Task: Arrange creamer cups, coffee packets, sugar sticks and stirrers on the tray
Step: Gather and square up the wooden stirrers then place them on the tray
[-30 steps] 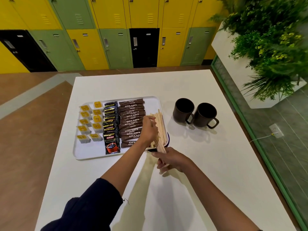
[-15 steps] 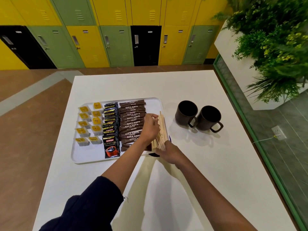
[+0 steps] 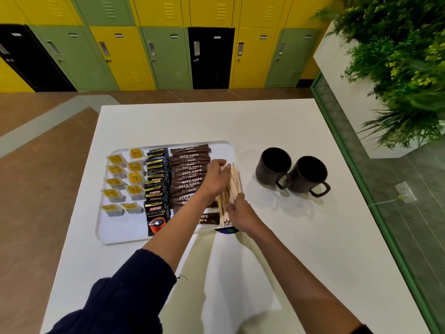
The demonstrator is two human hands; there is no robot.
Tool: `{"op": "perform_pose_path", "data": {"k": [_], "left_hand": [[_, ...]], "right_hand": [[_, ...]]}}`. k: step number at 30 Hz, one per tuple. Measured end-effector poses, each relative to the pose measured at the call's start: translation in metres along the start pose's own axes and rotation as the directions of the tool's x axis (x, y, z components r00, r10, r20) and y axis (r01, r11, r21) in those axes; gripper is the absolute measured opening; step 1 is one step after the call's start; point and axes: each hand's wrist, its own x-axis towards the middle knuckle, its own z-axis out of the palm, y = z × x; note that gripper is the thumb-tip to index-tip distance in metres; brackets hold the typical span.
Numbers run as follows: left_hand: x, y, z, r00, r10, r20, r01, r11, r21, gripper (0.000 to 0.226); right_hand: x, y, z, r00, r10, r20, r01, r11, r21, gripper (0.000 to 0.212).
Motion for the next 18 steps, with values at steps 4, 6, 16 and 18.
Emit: {"op": "perform_pose_path", "data": {"k": [4,6,16,18], "left_hand": [[-0.007,-0.016,-0.003,0.994,0.037,-0.106,-0.019,0.986,0.163,0.036],[-0.014,-0.025,0.000,0.985,0.056,-0.164,-0.019,0.976,0.218,0.032],[-0.026,-0.031,0.009,0.976,0.090,-0.198,-0.038,0.967,0.252,0.032],[-0.025,-0.029,0.009,0.977,0.090,-0.195,-0.035,0.962,0.270,0.032]], "right_hand": [[0.016,-0.001,0.005,0.989,0.107,-0.101,-0.109,0.994,-0.017,0.035],[0.021,-0.003,0.009,0.980,0.127,-0.152,-0.133,0.991,-0.032,0.033],[0.021,-0.010,0.021,0.960,0.072,-0.272,-0.113,0.984,-0.139,0.031],[0.020,-0.009,0.021,0.960,0.051,-0.277,-0.103,0.979,-0.177,0.035]]}}
